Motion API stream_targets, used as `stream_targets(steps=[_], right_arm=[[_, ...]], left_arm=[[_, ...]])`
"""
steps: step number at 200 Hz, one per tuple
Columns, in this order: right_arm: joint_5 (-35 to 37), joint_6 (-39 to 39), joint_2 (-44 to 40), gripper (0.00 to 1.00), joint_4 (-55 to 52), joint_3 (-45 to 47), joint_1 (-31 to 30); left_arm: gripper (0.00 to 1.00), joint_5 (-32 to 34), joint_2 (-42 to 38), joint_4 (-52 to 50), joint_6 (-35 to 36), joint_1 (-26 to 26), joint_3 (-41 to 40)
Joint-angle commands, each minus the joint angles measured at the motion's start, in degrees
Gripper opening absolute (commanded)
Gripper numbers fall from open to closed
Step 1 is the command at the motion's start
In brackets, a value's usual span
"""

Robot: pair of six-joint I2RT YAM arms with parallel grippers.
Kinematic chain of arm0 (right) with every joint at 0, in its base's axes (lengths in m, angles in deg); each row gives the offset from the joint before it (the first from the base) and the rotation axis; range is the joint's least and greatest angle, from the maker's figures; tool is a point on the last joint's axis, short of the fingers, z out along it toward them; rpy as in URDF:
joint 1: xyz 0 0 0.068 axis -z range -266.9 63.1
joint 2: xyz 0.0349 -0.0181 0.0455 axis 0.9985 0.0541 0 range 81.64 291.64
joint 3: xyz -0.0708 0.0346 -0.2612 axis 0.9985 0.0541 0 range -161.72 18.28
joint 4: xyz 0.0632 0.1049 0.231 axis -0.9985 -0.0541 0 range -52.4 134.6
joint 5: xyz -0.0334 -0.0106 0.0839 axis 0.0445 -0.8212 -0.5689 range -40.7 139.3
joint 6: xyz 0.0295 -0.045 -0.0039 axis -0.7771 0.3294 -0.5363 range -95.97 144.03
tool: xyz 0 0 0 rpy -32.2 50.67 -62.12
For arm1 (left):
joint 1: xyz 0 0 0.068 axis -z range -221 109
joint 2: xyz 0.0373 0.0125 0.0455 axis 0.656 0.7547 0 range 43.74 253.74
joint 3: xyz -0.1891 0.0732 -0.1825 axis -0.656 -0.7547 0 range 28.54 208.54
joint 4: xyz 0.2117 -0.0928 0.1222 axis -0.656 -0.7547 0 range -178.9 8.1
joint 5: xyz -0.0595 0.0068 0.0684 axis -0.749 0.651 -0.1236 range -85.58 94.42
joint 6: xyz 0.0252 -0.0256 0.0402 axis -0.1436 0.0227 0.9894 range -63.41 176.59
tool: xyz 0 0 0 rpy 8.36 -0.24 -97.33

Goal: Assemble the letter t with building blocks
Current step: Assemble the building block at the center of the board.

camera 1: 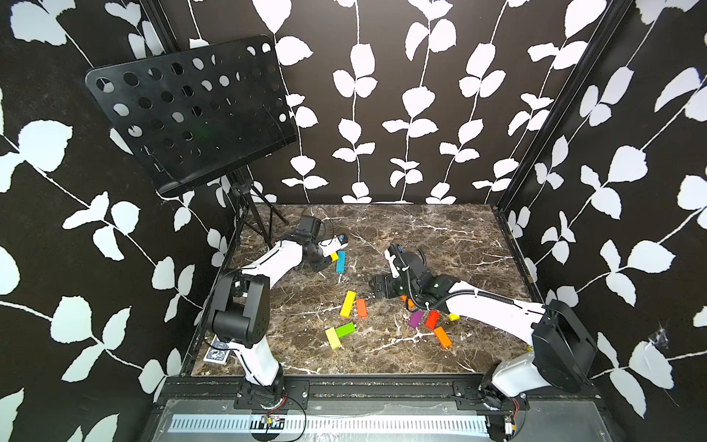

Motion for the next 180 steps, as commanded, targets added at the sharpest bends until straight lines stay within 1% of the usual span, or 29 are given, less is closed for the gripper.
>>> stream_targets(steps=[1,16,25,72,93,108,143,180], right_arm=[[-0.11,0.53,-2.08,0.99,0.86,0.09,0.60],[-0.08,0.29,-2.32,0.99,1.05,0.53,0.68],[-0.12,0.31,-2.42,0.99,1.31,0.83,0.71],[0.08,0.30,-2.76,0.99,0.88,1.37,0.94],[0.40,0.48,-2.88,0.99,0.70,1.61,1.16],[0.47,0.46,-2.81,0.99,0.73,1.77,1.33],[0.26,0.15,-2.25,0.99,1.12,1.90,1.61],[0.14,0.08,-1.83,0.99,1.20,2.19,1.70]], left_arm=[[0.00,-8.11,2.26,-5.09,7.09,-2.55,4.37],[0.00,-11.74,4.10,-9.71,11.09,-3.90,7.58],[0.00,-12.27,5.23,-12.46,14.32,-4.19,8.99],[0.00,-9.16,9.65,-15.58,23.00,-4.45,12.45],[0.00,-8.47,10.55,-15.46,28.68,-4.45,12.05],[0.00,-8.28,11.12,-13.61,28.70,-4.44,11.89],[0.00,-7.31,13.84,-14.59,29.52,-4.46,14.47],[0.00,-5.36,15.97,-13.01,30.44,-4.47,15.72]])
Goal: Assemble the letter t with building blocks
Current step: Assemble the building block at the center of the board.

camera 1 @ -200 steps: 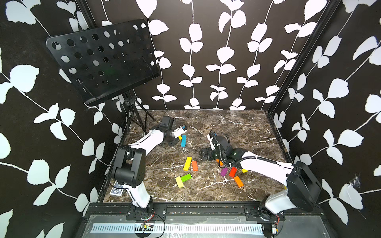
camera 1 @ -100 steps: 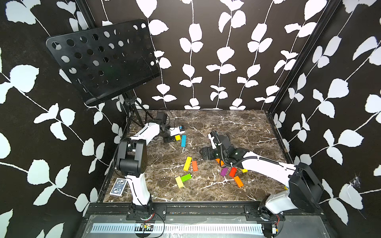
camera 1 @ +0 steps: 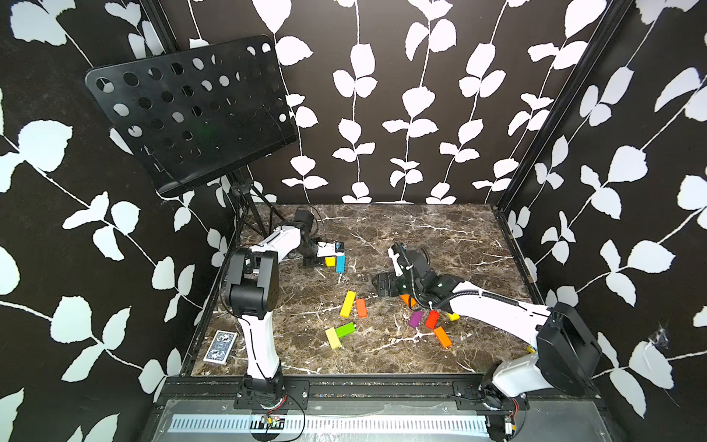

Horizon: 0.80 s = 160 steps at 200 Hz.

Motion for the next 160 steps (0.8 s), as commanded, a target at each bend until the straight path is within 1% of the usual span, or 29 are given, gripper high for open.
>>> stream_targets(steps=[1,84,160], right_arm=[[0.14,0.08,-0.46,0.99,1.18,1.44,0.48],[-0.21,-0.36,0.61,0.99,1.76,1.51,0.82],[-0.43,-0.82,0.44,0.99,2.24,2.02,0.89]], left_arm=[[0.00,1.28,0.80,-0.31,1.92,0.15,1.51],[0.00,0.47,3.85,0.24,0.89,0.28,3.71],[0.00,1.16,5.16,-0.53,0.75,1.94,4.40]])
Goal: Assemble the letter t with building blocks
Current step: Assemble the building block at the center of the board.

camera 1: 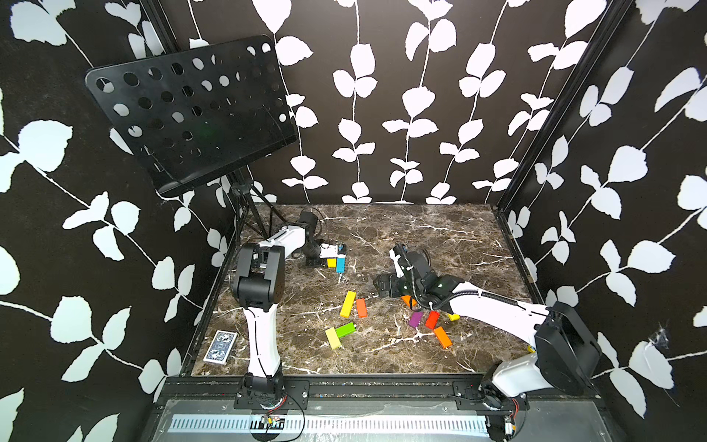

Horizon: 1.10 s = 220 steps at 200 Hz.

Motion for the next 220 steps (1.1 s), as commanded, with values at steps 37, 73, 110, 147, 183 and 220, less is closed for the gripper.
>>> stream_targets(steps=[37,73,110,147,183,220], right_arm=[[-0.19,-0.59,0.17,0.99,2.21,1.48,0.47],[-0.36,-0.63,0.08,0.98,2.48,1.67,0.57],[-0.54,-0.75,-0.24,0.98,2.70,1.97,0.65],[-0.63,-0.73,-0.31,0.98,2.61,2.10,0.63],[-0.54,-0.75,-0.36,0.98,2.62,2.18,0.66],[-0.44,-0.83,-0.37,0.98,2.61,2.36,0.73]], left_arm=[[0.00,0.28,0.77,-2.52,-0.25,0.81,2.56],[0.00,0.66,1.26,-3.67,-0.33,1.04,3.35],[0.00,0.74,1.40,-4.39,-0.13,1.44,3.22],[0.00,0.56,2.35,-5.16,-0.93,1.58,3.88],[0.00,0.42,3.50,-6.04,-1.83,1.75,5.00],[0.00,0.92,3.94,-6.04,-1.92,1.73,5.55]])
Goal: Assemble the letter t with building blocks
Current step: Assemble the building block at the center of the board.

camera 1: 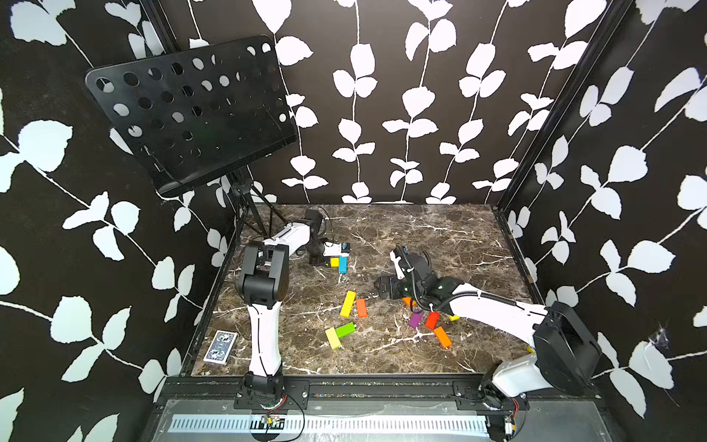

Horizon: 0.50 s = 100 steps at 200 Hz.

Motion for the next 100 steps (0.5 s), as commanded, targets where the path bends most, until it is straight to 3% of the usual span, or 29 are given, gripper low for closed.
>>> stream_targets(steps=[1,13,38,100], right_arm=[[0.14,-0.57,-0.40,0.98,1.35,0.86,0.47],[0.07,-0.55,-0.26,0.98,1.42,0.81,0.43],[-0.08,-0.62,-0.11,0.98,1.52,0.82,0.47],[-0.26,-0.63,0.17,0.98,1.70,0.93,0.52]], left_arm=[[0.00,0.06,0.99,-2.10,-0.39,0.45,0.82],[0.00,-0.03,1.04,-2.13,-0.47,0.44,0.89],[0.15,0.09,0.99,-2.17,-0.18,0.52,0.89],[0.22,-0.30,0.20,-1.66,0.93,0.83,0.28]])
